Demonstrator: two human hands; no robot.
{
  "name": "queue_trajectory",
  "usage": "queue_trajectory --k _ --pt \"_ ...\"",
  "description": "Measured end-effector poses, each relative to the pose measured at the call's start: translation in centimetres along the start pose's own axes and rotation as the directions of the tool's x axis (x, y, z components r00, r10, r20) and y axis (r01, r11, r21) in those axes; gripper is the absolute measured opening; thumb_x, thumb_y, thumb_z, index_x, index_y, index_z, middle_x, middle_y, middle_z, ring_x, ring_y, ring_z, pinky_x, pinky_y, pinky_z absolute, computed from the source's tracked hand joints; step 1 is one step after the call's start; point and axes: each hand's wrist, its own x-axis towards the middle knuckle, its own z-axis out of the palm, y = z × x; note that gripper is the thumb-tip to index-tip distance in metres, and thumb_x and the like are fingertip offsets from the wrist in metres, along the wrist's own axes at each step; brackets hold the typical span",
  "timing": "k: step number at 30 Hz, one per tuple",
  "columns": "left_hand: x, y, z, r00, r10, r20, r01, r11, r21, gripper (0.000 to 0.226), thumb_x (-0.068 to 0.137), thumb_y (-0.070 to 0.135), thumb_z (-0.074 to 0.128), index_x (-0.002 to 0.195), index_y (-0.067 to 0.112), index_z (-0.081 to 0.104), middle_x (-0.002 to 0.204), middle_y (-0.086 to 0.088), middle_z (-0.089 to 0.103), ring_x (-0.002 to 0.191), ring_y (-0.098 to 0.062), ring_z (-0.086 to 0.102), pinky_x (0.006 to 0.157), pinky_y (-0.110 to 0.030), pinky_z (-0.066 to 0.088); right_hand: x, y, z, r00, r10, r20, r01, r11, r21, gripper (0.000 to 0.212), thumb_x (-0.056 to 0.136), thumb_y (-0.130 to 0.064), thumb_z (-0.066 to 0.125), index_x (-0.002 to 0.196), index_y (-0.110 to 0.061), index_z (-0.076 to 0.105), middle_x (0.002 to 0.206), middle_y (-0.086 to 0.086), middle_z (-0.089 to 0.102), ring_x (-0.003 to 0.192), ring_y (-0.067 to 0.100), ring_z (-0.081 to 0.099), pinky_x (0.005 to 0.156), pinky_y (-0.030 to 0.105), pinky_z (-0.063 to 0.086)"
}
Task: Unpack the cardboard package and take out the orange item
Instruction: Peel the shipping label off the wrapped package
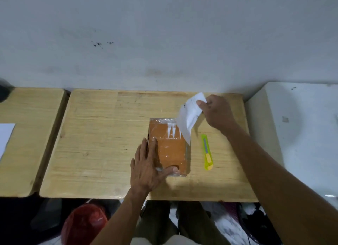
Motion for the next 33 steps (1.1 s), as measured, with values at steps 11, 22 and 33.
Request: queue_trajectory --k 11,22,33 --pt "-1.9 8.1 -8.2 0.915 0.098 -0.392 -0.289 0.836 -0.466 0.030 0.085 0.054 0.063 0.110 0.065 0.051 0.125 0.042 0.052 0.120 0.018 0.046 0.094 -0.005 0.035 -4.8 -2.2 -1.5 0.995 0.015 -0.098 -0.009 0.998 0.059 0.029 0.086 -0.041 0.067 0.071 -0.022 0.051 0.066 -0.006 0.057 0.081 0.029 0.059 0.066 0.029 0.041" --pt "1.1 10.3 -9.3 0.949 -0.086 -0.303 -0.132 0.766 -0.629 0.044 0.092 0.029 0.070 0.132 0.016 0.057 0.095 0.025 0.058 0.081 0.024 0.056 0.060 -0.010 0.051 -4.7 -3.5 -5.0 0.991 -0.008 -0.135 0.035 0.980 0.196 0.035 0.084 -0.032 0.073 0.062 -0.010 0.057 0.055 -0.001 0.059 0.058 0.018 0.054 0.056 0.027 0.041" --pt "1.9 11.3 -11.5 0.986 -0.163 0.027 0.094 0.422 -0.902 0.018 0.095 0.016 0.067 0.097 -0.001 0.075 0.094 -0.018 0.077 0.089 -0.040 0.074 0.077 -0.059 0.060 -6.0 -3.2 -6.9 0.998 0.036 0.043 -0.055 0.800 0.598 0.024 0.085 -0.023 0.074 0.100 -0.019 0.055 0.065 0.005 0.072 0.059 0.020 0.061 0.057 0.034 0.045"
